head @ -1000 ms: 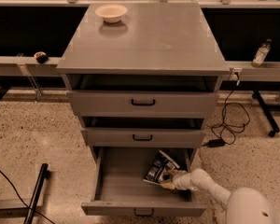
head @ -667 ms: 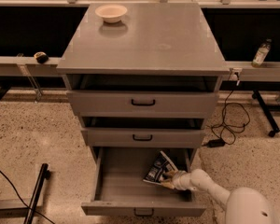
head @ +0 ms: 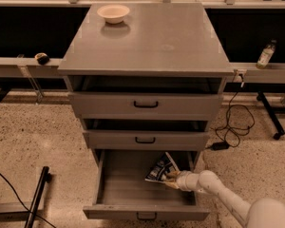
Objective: Pick blue chip bag from bottom drawer and place on counter
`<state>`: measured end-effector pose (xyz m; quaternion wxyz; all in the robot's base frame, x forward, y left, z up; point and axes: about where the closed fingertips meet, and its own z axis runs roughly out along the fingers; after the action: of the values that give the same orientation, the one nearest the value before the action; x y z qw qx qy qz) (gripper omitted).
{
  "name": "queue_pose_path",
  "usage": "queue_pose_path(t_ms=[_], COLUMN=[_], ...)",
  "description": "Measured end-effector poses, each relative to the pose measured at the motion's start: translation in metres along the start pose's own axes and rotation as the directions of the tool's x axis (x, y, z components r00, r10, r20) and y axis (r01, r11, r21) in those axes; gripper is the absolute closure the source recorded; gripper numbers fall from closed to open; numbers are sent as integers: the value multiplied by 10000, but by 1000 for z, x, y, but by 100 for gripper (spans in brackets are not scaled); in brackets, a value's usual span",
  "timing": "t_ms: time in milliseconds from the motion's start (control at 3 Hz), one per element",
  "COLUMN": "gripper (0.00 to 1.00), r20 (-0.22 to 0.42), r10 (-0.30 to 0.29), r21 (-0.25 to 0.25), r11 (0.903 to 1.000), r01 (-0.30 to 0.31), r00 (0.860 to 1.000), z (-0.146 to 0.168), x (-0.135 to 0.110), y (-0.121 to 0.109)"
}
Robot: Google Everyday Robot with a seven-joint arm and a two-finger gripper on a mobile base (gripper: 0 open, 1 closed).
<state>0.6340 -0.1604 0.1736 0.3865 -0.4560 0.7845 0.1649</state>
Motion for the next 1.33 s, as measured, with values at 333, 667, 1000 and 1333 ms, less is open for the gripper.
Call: queue_pose_path(t_ms=[333,667,1000,1333], gripper=[100,100,100,100], r20=[240,806,1349,1348], r10=[-578,-1254,-1789,-1805], r21=[18,-85,-713,-712], r11=[9983,9919,9793,9790], r01=[578,1265,1896,1912], r00=[9980,9888,9746,9743], z=[-28,-69,-98,-99], x=[-26,-58,-80,-81], y=[-5,-7,-3,-3])
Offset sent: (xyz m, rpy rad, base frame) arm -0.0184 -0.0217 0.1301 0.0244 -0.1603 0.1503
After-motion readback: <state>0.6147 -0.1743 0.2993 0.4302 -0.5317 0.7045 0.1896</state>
